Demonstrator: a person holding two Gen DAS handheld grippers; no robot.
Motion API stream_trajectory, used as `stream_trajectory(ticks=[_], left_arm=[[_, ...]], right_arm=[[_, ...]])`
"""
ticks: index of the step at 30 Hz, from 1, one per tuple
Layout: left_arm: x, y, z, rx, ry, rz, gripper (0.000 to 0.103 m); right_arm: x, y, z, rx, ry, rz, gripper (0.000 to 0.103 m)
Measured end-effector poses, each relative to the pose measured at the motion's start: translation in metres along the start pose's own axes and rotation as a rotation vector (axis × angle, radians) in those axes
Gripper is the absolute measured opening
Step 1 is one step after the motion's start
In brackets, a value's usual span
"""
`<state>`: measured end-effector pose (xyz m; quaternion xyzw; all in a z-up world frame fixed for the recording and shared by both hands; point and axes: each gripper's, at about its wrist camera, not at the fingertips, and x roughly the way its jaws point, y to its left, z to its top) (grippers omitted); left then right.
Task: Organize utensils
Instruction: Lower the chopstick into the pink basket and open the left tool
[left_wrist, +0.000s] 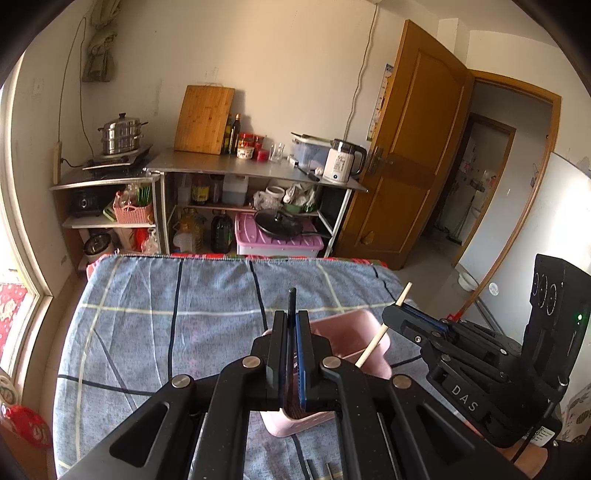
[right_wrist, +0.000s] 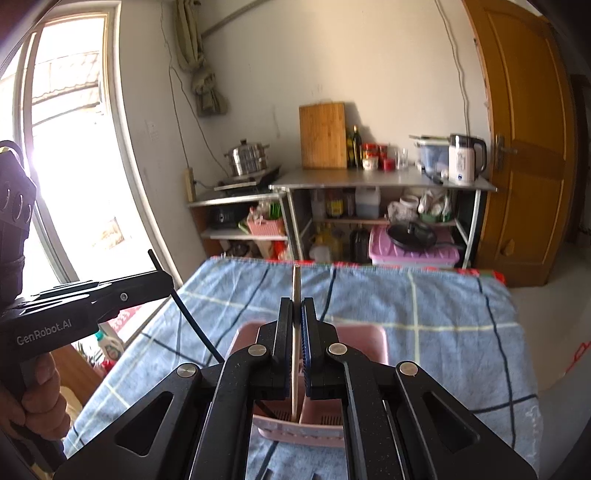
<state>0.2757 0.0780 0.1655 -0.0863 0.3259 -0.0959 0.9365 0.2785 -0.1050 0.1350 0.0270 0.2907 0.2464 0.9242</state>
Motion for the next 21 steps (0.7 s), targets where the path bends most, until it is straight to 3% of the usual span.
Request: stream_trajectory(ticks=[6,10,15,21], left_arm=[[0.007,0.002,-0.015,0.004,0.013,0.008,0.005],[0.001,0.0,-0.019,0.0,0.006,0.009,0.015],[-0.019,-0.005,-0.033,0.009,-0.015,0.008,0.024],[-0.052,-0.019,-0.058,0.047,-0.048,0.017,0.024]], right_arm=[[0.009,-0.005,-0.011,0.002,0.051,-0.003,0.005],[0.009,-0.009,-0.014,0.001,0.072,-0.01,0.01],[-0.011,-0.01,-0.023,0.01,0.058,-0.007,0.022],[-0.048,-0.012,-0.037,0.018,0.019,-0.001,0.024]])
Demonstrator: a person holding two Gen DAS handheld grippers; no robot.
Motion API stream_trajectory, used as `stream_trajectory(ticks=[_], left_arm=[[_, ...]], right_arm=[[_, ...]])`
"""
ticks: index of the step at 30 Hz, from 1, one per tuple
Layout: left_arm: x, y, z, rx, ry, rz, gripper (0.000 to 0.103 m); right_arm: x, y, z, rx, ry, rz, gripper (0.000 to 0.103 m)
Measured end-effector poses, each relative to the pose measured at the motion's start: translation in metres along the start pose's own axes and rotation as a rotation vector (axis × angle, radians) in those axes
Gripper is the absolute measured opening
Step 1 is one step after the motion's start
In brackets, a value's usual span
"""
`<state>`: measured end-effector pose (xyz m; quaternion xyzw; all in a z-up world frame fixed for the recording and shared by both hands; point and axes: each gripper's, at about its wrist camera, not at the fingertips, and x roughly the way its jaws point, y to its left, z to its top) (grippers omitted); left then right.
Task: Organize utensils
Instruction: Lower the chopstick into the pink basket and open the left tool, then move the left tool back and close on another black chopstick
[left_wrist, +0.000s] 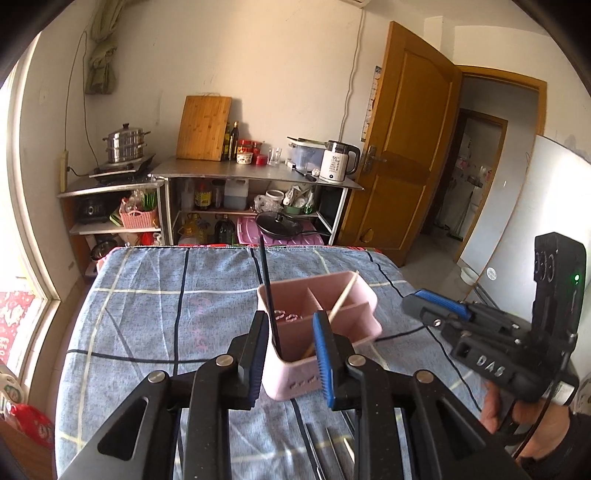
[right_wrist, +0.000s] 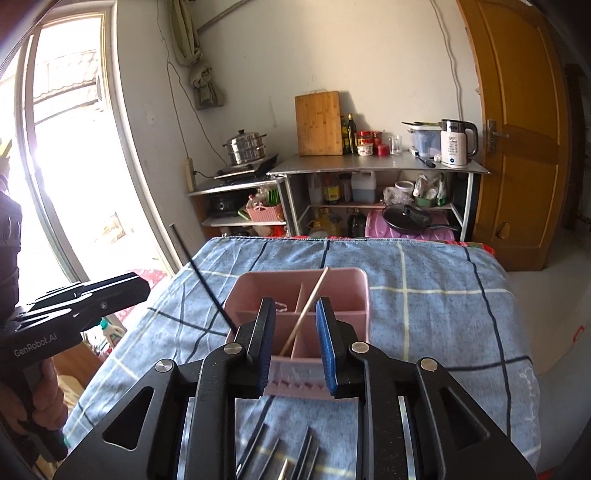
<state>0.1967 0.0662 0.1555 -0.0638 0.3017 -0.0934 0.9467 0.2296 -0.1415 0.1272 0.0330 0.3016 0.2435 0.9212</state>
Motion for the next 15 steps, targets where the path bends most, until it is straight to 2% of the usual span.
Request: stream_trajectory(ticks=[6,15], left_arm=[[-0.033,-0.014,-0.024,0.002,-0.039,-0.019,0.024],[-0.063,-0.035,-0.084,0.008,-0.035,-0.052,0.024]], right_arm=[[-0.044,-0.002,-0.023,0.023,-0.039,-0.006,0.024],[-0.086,-0.003,-0.077,0.048,-0.022,-0.039,0.024]])
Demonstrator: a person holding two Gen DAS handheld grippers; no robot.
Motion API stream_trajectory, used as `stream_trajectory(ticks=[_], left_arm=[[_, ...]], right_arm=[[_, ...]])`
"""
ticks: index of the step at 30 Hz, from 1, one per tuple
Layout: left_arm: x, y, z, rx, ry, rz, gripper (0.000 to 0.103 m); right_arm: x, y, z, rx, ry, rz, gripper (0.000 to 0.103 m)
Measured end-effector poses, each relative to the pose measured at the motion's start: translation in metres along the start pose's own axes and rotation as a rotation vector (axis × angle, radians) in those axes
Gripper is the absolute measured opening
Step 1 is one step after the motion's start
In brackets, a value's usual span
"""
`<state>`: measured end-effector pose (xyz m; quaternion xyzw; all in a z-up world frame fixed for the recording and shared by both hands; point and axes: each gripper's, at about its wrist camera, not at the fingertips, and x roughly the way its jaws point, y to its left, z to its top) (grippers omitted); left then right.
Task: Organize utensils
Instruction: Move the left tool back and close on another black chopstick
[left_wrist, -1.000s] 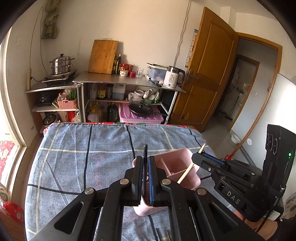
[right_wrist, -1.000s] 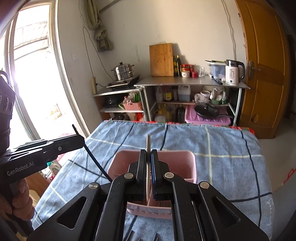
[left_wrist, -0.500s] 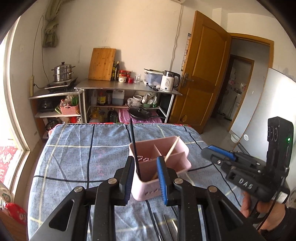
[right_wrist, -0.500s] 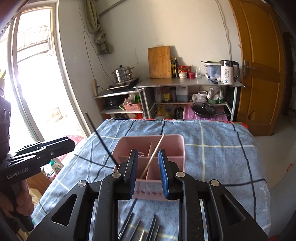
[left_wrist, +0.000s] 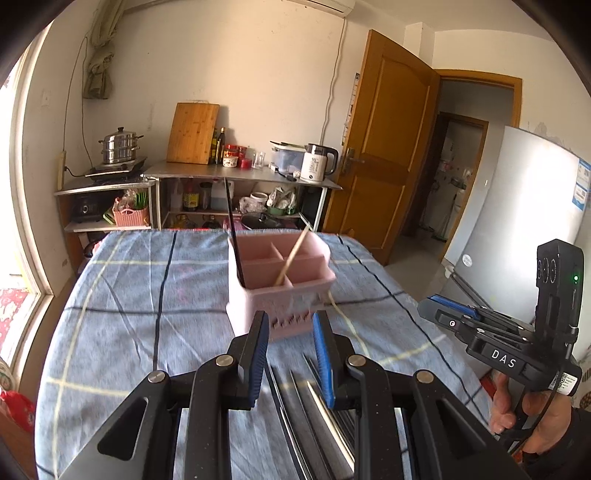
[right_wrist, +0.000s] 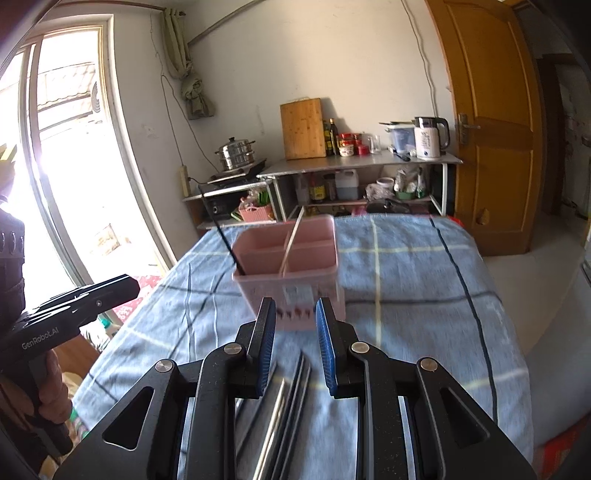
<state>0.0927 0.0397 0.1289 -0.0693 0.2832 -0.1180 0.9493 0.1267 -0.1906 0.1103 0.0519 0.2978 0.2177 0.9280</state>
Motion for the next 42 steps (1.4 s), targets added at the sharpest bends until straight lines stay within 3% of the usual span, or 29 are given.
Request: stream_trajectory(ticks=[16,42], left_arm=[[-0.003,-0.004,-0.08,-0.067,0.088,-0.005,0.024],[0.095,0.013,-0.124,-0.123,0.311,0.015,0.024]], right_arm=[[-0.014,-0.007,-0.078,0.025,0.122,-0.024,0.024],[0.059,-0.005,-0.107,0.025,0.281,-0.028,0.023]])
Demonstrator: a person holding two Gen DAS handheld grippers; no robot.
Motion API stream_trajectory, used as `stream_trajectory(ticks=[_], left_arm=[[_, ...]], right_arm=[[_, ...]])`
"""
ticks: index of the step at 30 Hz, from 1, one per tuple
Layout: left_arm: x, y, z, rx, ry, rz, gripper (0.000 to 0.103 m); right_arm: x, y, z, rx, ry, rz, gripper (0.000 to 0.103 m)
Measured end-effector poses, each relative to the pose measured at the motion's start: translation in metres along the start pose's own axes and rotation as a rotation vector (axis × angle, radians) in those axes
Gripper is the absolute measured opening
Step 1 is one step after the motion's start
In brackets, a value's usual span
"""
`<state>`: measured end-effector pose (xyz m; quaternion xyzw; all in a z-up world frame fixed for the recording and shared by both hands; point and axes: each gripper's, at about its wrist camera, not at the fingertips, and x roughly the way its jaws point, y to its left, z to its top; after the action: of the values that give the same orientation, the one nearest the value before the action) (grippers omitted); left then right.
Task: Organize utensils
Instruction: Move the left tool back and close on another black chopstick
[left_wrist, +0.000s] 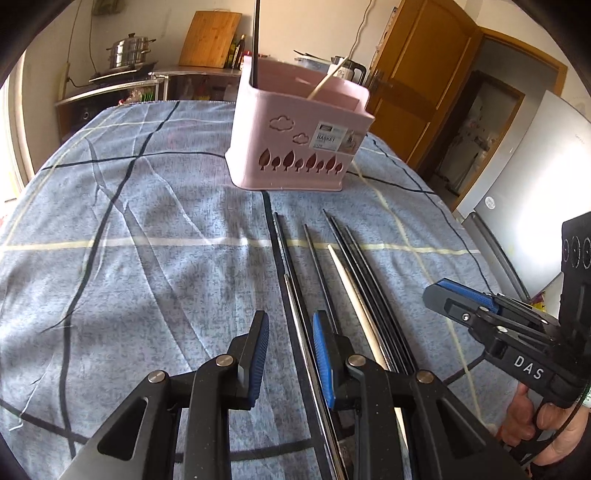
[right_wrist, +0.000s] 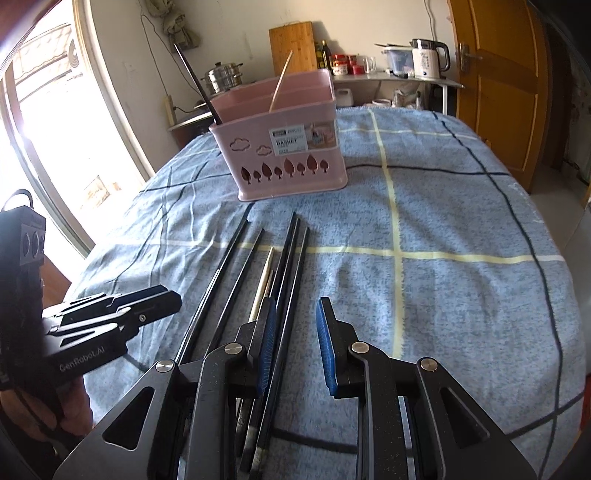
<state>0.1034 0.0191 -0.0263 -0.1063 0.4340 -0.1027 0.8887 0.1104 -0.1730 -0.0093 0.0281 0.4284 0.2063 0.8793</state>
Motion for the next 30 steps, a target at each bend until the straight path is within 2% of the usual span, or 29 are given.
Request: stream_trajectory(ticks=[6,12,19,30], left_arm=[[0.013,0.002,0.009,0.0,0.01,0.01,0.024],[0.027,0.002,0.029,-0.004,0.004,0.008,0.024],[0.046,0.005,0.047,-0.007,0.02,0.024,0.024],[0.058,0.006,0.05,-0.001,0.042,0.045,0.022]], right_arm=[[0.024,-0.001,0.003,-0.001,0.038,-0.008,0.023],[0.042,-0.007,0.006,0.015,0.075,-0.017,0.016],[0.05,-0.004,0.015,0.015,0.076,-0.001,0.016],[0.056,-0.008,0.018,0.011,0.09,-0.025,0.012]])
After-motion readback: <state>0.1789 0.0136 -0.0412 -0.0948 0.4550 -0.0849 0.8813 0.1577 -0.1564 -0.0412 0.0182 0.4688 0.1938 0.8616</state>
